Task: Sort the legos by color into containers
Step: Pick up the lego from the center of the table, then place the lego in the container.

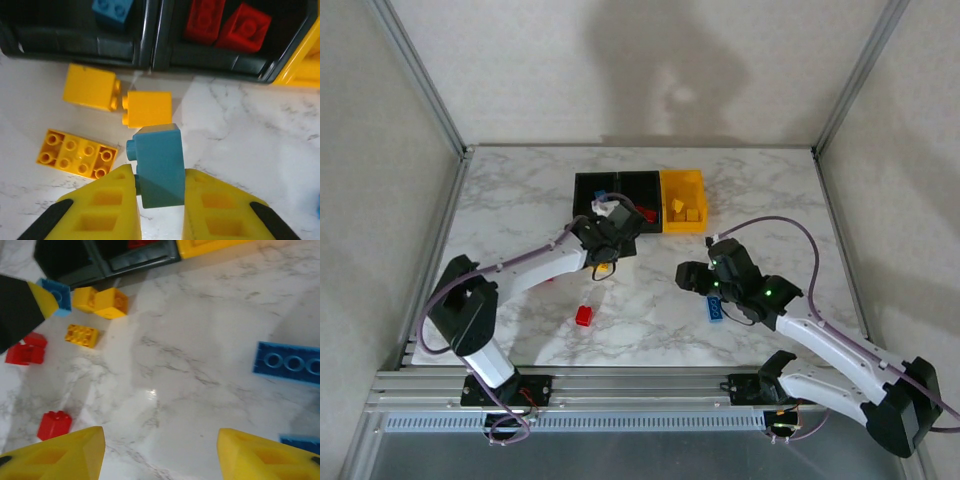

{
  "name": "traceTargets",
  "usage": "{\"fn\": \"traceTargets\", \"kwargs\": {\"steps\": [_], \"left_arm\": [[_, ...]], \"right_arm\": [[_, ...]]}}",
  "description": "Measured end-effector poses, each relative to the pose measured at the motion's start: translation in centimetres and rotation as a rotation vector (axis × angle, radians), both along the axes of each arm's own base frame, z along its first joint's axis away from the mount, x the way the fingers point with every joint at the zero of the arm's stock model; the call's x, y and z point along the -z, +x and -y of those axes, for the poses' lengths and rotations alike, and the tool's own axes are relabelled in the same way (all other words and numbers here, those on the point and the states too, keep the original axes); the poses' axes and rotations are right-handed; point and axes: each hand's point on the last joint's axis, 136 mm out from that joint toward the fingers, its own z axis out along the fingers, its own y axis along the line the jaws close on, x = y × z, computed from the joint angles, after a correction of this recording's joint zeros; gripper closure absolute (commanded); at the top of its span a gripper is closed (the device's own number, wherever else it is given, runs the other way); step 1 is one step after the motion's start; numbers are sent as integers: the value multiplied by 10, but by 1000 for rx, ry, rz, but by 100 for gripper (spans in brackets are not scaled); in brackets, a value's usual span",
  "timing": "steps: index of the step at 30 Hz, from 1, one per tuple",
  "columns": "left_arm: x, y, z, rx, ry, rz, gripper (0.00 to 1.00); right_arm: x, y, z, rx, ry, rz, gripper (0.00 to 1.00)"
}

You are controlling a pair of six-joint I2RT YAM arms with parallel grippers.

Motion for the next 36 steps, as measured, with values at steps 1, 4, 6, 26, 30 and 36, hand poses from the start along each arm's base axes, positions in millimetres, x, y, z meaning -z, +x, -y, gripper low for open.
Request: {"fn": "traceTargets", "kwargs": {"steps": [1,4,6,26,30,36], "left_arm": [[-7,5,-4,-10,-6,11,83],[-23,24,-20,-48,-15,40,82],[-33,36,-31,-76,-17,55,82],[16,133,-70,-163,89,-39,80],[35,131,-71,-156,116,-81,80],[42,131,-73,-162,135,-90,72]], "right_arm": [[0,1,-7,-19,11,2,40],[2,4,-24,-63,23,-7,40],[1,8,-35,-83,32,-4,40],[-35,41,-87,-148,104,70,41],[-35,41,-87,-147,104,70,41],[-35,39,-84,-144,99,69,41]]}}
